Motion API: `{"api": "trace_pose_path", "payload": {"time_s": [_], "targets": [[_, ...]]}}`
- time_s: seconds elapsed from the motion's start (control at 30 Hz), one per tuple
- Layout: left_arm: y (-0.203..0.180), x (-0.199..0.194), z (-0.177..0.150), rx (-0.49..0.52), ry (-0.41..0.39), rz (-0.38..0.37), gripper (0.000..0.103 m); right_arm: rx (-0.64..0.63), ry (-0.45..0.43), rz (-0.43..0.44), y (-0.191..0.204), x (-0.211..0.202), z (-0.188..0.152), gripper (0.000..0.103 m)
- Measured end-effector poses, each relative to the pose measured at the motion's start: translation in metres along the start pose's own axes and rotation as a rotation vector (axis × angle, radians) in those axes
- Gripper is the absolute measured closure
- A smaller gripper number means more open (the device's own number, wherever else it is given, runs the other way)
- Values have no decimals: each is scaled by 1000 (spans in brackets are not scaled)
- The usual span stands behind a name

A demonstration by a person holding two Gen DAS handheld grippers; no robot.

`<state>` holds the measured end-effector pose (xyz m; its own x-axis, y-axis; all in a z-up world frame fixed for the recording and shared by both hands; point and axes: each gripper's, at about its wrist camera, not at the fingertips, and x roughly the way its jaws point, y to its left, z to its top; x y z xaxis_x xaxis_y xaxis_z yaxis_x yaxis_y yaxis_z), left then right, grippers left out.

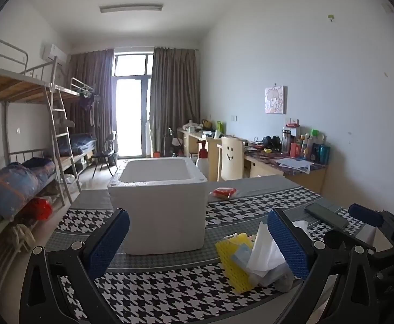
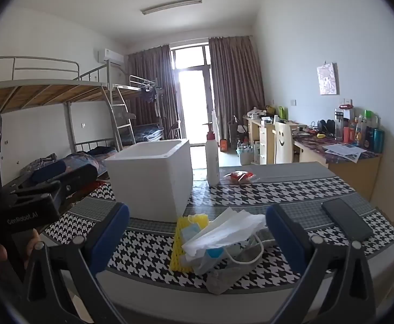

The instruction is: Organize soft objects

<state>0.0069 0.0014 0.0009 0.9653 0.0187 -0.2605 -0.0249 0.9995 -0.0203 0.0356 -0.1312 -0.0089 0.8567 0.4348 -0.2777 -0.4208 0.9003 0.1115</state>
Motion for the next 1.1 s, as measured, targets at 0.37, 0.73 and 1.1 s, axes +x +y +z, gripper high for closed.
{"api": "trace_pose_path", "payload": {"time_s": [0.37,0.73,1.1], "targets": [[-1,2,-8,-7,-10,-16,1,-14,-4,-3,1,1,0,1],[11,6,-8,-31,5,-16,1,-19,-10,-4,0,2,-1,1],[12,5,-7,-27,1,-20,1,-23,-10,-11,2,3,1,1]]}}
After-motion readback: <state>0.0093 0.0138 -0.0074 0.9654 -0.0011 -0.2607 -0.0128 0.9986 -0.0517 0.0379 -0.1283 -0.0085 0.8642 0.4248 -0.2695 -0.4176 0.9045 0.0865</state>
